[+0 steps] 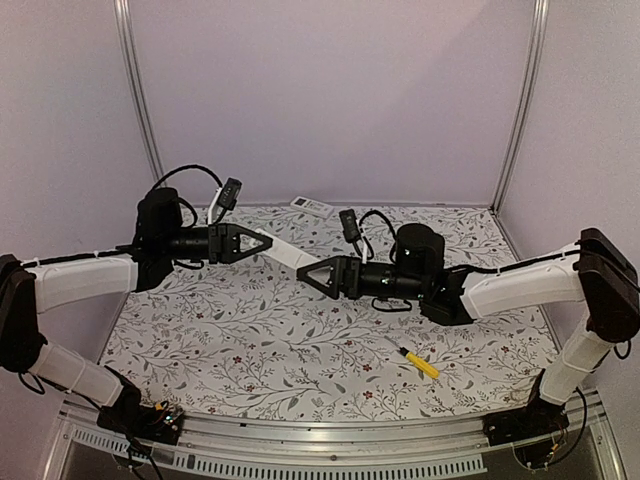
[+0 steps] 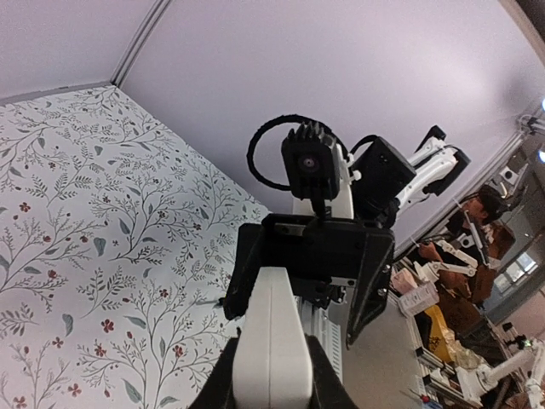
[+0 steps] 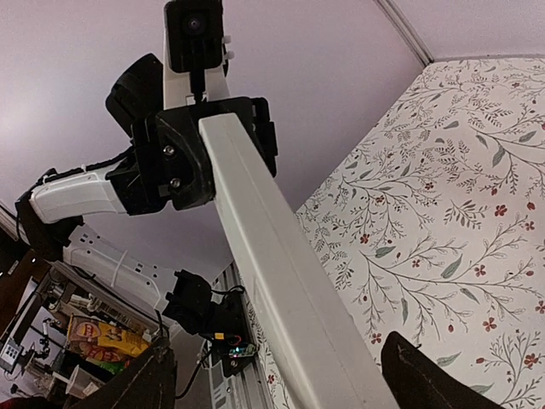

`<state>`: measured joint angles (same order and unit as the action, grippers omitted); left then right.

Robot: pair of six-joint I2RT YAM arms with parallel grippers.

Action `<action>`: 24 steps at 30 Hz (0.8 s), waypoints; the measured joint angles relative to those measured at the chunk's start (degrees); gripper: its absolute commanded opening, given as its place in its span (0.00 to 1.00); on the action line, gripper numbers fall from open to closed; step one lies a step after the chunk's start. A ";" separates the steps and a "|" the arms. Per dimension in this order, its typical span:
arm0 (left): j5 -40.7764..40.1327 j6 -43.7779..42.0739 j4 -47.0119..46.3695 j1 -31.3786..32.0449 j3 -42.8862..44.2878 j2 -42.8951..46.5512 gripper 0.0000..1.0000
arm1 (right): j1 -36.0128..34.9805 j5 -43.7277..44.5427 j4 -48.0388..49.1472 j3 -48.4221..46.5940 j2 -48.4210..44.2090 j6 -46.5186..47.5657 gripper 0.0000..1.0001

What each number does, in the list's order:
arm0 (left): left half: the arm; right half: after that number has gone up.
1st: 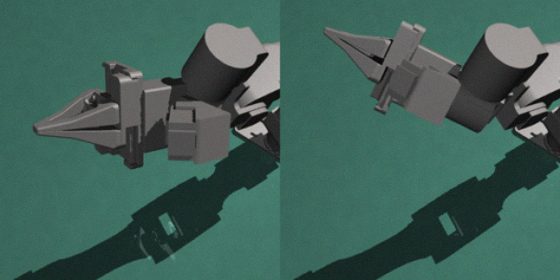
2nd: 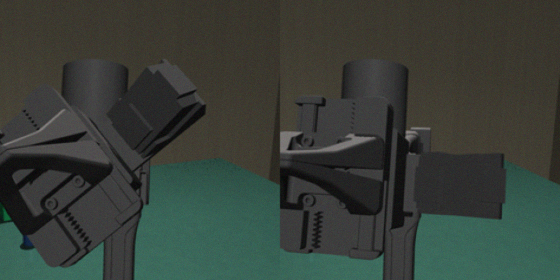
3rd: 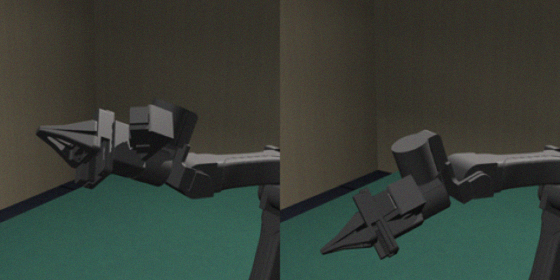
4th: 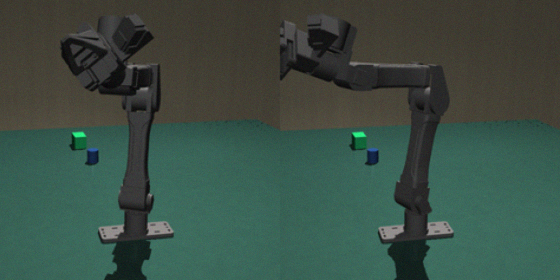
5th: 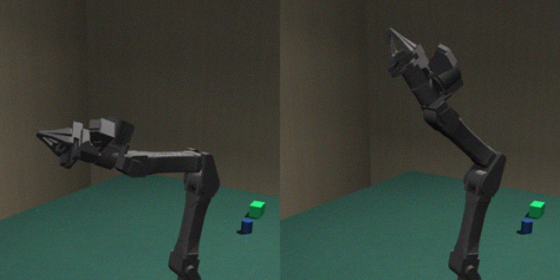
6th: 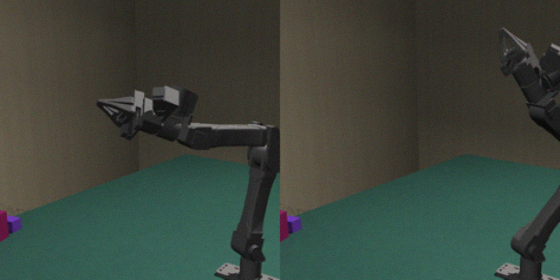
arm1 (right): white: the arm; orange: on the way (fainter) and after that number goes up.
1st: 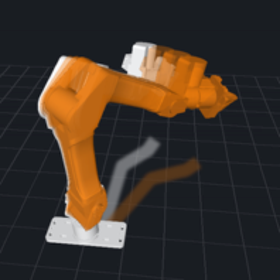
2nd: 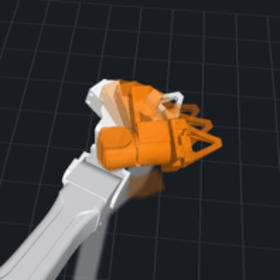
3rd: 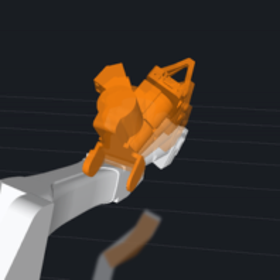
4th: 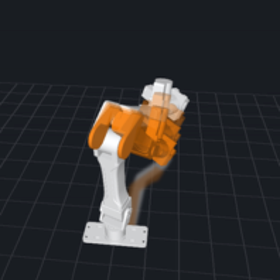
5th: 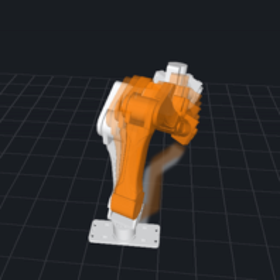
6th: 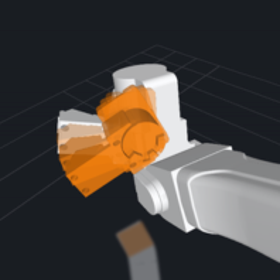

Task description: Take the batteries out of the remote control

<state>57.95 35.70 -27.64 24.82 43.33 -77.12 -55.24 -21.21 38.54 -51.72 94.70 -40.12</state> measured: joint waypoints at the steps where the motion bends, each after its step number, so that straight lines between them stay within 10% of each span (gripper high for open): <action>1: 0.02 0.09 -0.07 0.00 0.00 0.00 0.00 | 0.04 0.39 0.33 -0.20 0.46 -0.57 0.78; 24: 1.29 2.27 -0.70 -0.72 -0.02 0.68 0.00 | 0.02 3.58 8.39 0.44 3.48 -6.16 0.31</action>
<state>59.24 37.98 -28.34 24.10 43.31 -76.44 -55.22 -17.63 46.94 -51.29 98.17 -46.28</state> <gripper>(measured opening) 0.171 0.321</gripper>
